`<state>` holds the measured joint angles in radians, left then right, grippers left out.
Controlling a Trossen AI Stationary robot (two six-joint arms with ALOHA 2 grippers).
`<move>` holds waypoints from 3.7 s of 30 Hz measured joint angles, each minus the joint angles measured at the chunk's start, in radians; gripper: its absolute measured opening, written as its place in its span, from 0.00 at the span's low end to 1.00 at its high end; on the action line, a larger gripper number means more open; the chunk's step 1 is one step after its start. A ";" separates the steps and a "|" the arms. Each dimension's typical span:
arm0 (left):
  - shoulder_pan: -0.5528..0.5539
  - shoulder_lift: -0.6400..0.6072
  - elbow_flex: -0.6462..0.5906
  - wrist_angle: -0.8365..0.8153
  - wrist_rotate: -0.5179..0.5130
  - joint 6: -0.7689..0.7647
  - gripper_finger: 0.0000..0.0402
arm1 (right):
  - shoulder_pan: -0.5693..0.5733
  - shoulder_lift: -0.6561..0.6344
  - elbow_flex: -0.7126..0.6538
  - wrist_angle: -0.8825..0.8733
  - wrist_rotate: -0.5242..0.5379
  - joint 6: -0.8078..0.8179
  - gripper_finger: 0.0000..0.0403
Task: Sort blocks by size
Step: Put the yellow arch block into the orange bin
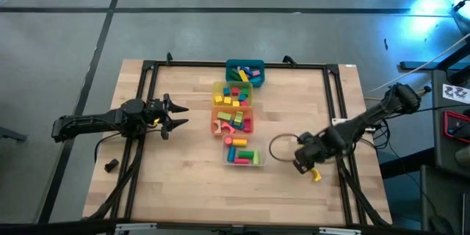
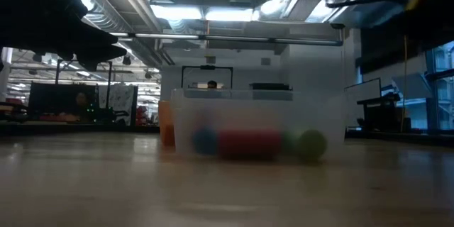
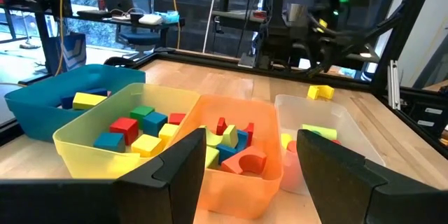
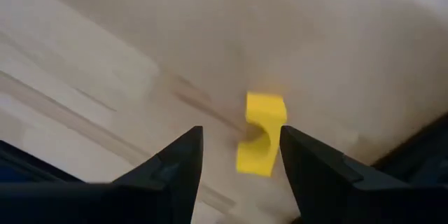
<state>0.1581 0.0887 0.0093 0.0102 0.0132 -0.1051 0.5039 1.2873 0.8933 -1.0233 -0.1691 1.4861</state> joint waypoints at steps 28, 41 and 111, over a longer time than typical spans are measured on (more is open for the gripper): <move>0.000 0.000 0.000 0.000 0.000 0.000 0.52 | 0.328 0.256 -0.004 0.035 0.171 0.262 0.36; 0.000 0.000 0.000 0.000 0.000 0.000 0.52 | 0.327 0.256 -0.004 0.008 0.204 0.263 0.23; 0.000 0.000 0.000 0.000 0.000 0.000 0.52 | -0.063 0.325 0.095 0.053 0.579 -0.191 0.08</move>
<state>0.1585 0.0883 0.0097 0.0101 0.0132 -0.1051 0.4413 1.6123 0.9880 -0.9701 0.4097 1.2948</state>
